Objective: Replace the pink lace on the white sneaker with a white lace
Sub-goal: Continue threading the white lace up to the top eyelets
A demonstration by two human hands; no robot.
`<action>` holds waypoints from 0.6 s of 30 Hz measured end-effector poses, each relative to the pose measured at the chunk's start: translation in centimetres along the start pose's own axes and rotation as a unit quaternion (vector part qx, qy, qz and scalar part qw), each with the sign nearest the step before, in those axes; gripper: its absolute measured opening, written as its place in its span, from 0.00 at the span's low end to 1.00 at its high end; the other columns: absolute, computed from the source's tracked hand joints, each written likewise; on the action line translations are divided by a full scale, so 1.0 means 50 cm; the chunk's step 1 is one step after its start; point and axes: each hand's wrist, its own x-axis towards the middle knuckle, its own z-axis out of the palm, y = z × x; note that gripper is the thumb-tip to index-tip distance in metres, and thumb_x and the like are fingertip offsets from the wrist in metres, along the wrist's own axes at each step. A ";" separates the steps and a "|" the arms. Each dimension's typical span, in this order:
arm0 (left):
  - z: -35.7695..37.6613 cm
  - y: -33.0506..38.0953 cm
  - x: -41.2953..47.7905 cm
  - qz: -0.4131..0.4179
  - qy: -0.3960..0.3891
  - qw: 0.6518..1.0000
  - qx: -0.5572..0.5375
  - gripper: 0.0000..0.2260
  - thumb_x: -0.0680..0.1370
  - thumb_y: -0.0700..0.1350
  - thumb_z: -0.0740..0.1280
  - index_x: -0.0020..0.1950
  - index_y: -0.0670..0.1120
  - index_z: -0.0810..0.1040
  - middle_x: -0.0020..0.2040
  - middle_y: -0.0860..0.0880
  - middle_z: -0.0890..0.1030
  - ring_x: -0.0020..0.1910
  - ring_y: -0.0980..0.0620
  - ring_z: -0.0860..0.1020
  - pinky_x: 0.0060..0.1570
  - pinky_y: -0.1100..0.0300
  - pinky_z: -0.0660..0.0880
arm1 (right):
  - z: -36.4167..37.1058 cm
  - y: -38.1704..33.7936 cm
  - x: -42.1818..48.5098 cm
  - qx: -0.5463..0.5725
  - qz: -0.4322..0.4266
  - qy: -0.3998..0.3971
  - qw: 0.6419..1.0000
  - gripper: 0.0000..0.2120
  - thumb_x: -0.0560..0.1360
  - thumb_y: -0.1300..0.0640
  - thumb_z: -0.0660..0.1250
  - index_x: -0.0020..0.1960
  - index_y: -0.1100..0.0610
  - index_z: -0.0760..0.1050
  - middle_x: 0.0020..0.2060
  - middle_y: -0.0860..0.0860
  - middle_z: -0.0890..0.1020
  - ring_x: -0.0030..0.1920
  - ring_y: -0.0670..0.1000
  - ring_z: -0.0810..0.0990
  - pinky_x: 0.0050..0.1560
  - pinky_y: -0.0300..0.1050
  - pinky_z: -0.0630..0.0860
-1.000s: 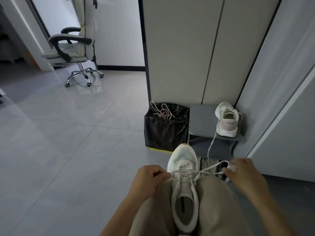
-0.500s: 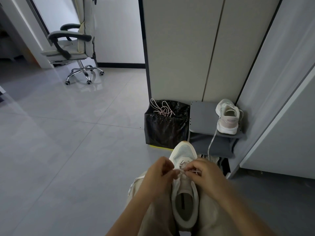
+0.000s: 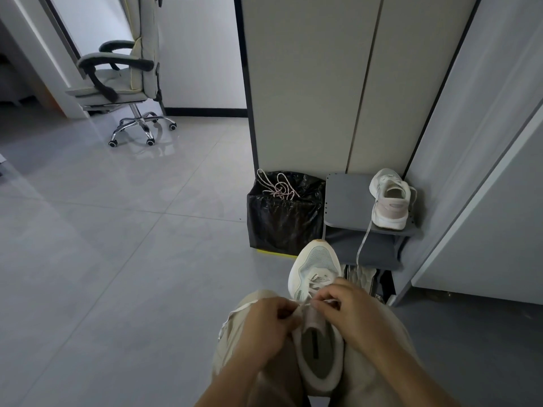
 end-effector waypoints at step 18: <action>-0.009 -0.009 -0.006 -0.006 -0.005 0.978 -0.210 0.11 0.74 0.37 0.68 0.41 0.55 0.81 0.40 0.58 0.84 0.43 0.61 0.80 0.46 0.71 0.73 | 0.056 0.005 -0.013 -0.058 -0.081 0.102 0.990 0.08 0.69 0.48 0.62 0.34 0.50 0.73 0.33 0.44 0.75 0.31 0.40 0.75 0.28 0.23 0.56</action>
